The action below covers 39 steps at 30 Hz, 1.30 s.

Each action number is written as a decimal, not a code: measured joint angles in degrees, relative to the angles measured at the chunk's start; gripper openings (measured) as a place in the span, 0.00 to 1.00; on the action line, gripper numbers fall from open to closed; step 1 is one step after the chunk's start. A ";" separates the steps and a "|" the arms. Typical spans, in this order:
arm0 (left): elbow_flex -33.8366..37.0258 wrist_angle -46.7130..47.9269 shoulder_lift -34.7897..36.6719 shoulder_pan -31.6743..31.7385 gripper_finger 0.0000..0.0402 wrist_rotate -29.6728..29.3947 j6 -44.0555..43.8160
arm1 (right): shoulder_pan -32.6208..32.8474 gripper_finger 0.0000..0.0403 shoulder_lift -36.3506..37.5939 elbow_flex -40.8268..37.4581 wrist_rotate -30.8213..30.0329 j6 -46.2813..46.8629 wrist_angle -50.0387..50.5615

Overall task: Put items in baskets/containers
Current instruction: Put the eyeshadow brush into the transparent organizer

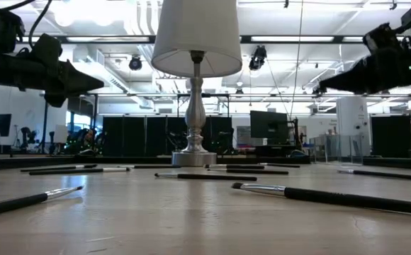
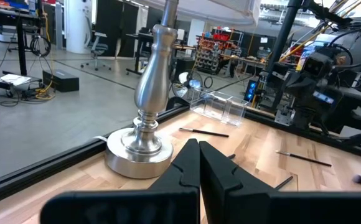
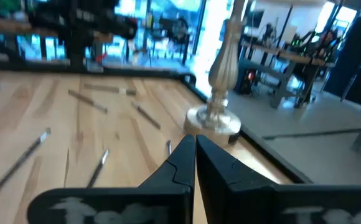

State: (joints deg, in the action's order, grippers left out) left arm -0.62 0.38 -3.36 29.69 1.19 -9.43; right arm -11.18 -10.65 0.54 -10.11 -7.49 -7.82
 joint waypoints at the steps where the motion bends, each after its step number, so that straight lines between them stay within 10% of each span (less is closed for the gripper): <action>1: 0.00 -0.39 0.00 0.00 0.00 -0.48 0.35 | 0.02 0.02 0.02 0.00 0.00 0.37 -1.16; 18: 0.11 -2.93 -0.02 0.02 0.00 -2.07 1.51 | 0.13 0.02 -3.44 0.25 -0.76 8.44 -11.95; 39: 0.07 -1.99 -2.68 0.00 0.00 -1.70 -1.42 | 0.15 0.02 -35.54 18.65 -3.46 13.15 -3.79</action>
State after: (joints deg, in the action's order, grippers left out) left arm -0.56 -1.61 -6.03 29.69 -0.50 -10.86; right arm -11.03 -46.19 19.18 -13.57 5.66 -11.62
